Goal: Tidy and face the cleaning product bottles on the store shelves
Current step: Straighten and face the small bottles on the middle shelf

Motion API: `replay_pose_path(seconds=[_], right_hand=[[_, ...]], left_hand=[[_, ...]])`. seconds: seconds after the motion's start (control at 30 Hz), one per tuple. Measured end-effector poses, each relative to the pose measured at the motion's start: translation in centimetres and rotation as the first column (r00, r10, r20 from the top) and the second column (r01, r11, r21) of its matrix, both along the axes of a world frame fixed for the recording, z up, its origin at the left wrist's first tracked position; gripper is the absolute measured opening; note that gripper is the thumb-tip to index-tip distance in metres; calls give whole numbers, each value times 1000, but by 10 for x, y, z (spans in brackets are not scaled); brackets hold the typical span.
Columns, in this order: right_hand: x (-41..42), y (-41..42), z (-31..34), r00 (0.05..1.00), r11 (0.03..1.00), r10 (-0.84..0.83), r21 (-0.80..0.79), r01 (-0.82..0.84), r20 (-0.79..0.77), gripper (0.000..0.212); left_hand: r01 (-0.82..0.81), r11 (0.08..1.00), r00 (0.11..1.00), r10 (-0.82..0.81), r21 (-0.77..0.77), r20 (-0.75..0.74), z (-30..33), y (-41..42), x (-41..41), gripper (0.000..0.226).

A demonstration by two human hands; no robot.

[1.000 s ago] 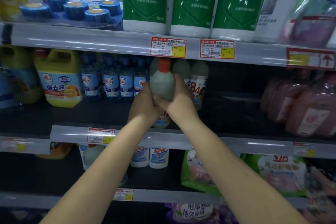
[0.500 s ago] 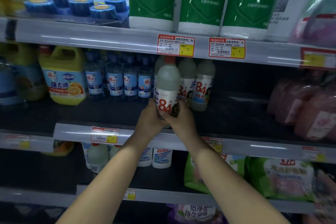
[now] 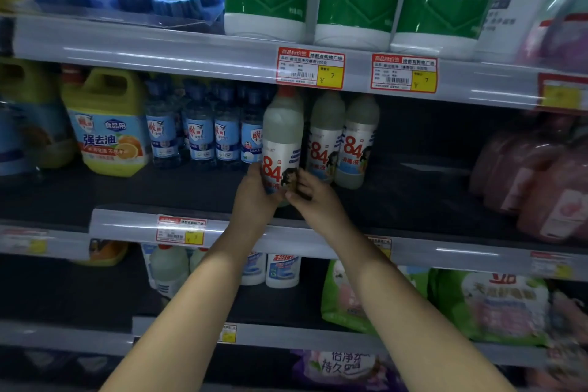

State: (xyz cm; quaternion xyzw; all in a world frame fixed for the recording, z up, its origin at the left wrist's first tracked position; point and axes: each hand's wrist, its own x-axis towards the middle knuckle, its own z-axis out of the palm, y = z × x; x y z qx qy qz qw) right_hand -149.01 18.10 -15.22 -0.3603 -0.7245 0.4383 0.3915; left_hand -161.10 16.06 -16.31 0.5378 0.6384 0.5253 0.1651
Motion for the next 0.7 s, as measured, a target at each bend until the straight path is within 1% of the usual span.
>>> replay_pose_path(seconds=[0.07,0.13,0.23,0.37,0.7], right_hand=[[3,0,0,999,999,36,-15,-36,-7,53],[5,0,0,999,999,50,-20,-50,-4,55],[5,-1,0,999,999,33,-24,-34,-6,56],[4,-2,0,1000,1000,5,-24,-6,-15,57],[4,-2,-1,1000,1000,8,-10,-7,27,60]], left_hand=[[-39,999,999,39,12,-33,1,2,-1,55],[-36,999,999,37,30,-33,0,3,-2,56],[-22,998,999,21,52,25,-2,2,-2,56],[-28,997,1000,28,66,8,-4,1,-1,54],[4,997,1000,-3,81,-2,0,0,-1,52]])
